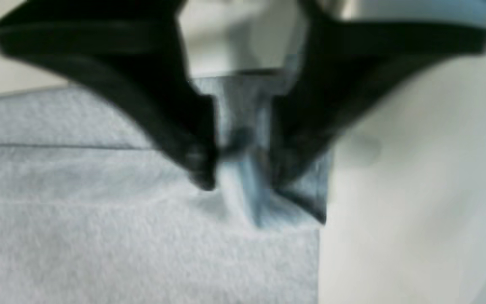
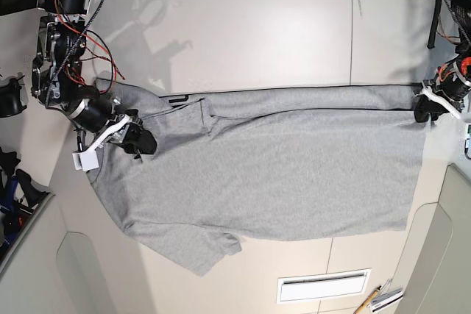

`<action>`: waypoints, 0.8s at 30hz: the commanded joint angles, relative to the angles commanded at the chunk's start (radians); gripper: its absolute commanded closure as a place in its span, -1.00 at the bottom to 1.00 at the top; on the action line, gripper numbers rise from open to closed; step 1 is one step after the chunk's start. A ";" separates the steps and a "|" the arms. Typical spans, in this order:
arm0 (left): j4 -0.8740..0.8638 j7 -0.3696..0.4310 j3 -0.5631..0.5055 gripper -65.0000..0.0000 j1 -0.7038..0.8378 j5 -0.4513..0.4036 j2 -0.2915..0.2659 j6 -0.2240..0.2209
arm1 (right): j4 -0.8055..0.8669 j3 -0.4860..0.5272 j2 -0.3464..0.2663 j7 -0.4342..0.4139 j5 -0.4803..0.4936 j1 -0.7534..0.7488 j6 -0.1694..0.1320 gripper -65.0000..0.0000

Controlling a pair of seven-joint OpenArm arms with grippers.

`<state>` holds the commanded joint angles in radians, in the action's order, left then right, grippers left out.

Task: Fold the T-shirt properly
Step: 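Pull the shoulder edge taut, right gripper dragging along the sleeve, then regrasp the shirt edge with the right gripper and smooth it flat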

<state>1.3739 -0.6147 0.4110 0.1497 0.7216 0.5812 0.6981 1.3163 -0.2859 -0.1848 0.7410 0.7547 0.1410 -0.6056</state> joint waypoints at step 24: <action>0.000 -0.243 0.201 -0.47 0.089 0.262 -0.012 0.000 | 0.235 -0.404 -0.114 0.162 0.039 -0.252 0.034 -0.33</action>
<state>1.3739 -0.8574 0.6121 0.2386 0.9836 0.5694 0.6981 1.5517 -0.6899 -0.2993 0.9028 0.7940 -0.1112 -0.5720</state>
